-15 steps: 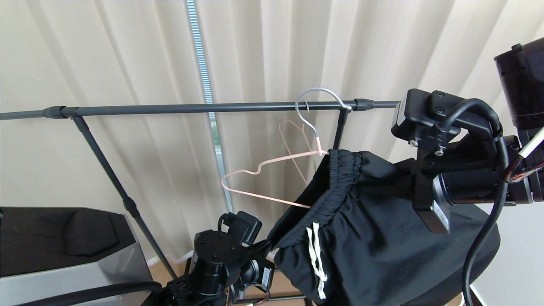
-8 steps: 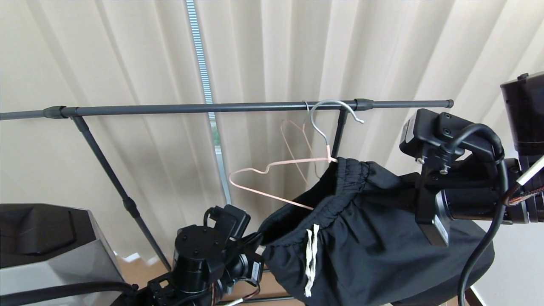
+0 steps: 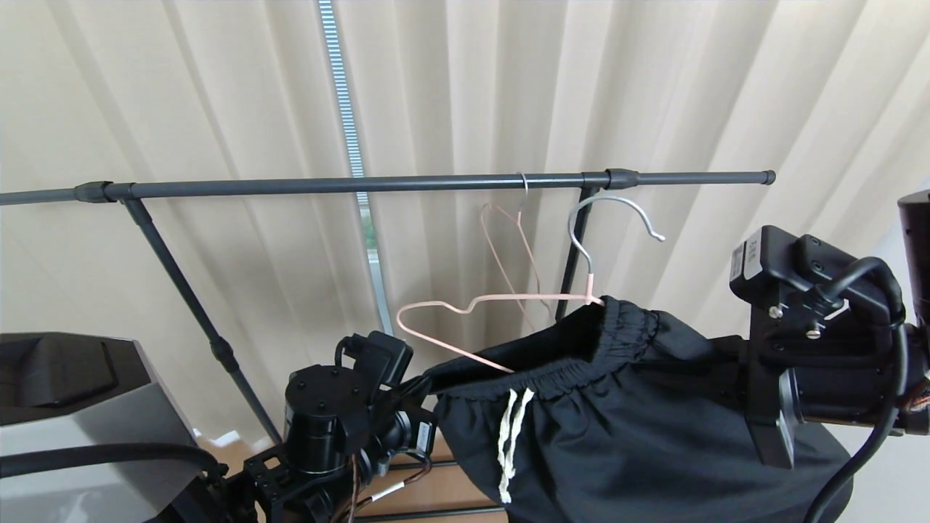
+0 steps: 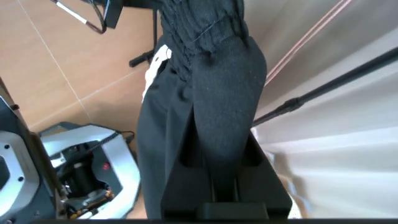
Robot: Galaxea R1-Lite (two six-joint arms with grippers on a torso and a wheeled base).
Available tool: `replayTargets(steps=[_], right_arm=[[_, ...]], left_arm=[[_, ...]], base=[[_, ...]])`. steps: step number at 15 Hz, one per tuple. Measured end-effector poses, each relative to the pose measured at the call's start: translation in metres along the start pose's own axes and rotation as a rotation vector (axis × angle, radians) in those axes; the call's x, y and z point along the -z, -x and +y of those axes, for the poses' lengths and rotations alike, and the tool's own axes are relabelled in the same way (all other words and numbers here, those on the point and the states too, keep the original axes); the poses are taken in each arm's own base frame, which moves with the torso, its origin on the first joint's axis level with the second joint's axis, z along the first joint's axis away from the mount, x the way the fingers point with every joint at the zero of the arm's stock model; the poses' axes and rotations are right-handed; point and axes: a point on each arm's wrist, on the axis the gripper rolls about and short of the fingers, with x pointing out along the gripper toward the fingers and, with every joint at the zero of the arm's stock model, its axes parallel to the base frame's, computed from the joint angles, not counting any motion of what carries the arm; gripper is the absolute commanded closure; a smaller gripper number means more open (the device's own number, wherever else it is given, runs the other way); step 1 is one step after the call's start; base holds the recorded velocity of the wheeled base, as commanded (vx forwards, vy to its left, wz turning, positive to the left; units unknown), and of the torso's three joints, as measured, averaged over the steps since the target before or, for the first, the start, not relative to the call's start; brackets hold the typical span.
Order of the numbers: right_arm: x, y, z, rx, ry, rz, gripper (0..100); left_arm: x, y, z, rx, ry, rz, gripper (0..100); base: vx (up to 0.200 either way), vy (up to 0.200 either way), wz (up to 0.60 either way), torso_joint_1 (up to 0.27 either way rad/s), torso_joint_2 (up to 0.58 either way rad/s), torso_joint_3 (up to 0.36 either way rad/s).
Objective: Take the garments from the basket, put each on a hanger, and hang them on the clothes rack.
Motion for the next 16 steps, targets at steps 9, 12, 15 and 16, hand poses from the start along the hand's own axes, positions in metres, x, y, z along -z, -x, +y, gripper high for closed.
replayTargets(steps=[9, 12, 15, 16], right_arm=[[0.023, 0.003, 0.007, 0.010, -0.006, -0.026, 100], [0.030, 0.001, 0.003, 0.027, 0.048, 0.003, 100], [0.039, -0.001, 0.000, 0.041, 0.107, 0.041, 100], [0.043, -0.002, -0.001, 0.042, 0.126, 0.056, 100]], left_arm=[[-0.012, -0.011, 0.014, -0.056, -0.029, -0.043, 100], [-0.014, -0.014, 0.022, -0.082, -0.020, -0.047, 100], [-0.015, -0.015, 0.026, -0.095, -0.017, -0.050, 100], [-0.016, -0.016, 0.027, -0.098, -0.015, -0.054, 100]], base=[[0.000, 0.000, 0.00, 0.000, 0.00, 0.000], [0.000, 0.000, 0.00, 0.000, 0.00, 0.000], [0.000, 0.000, 0.00, 0.000, 0.00, 0.000], [0.000, 0.000, 0.00, 0.000, 0.00, 0.000]])
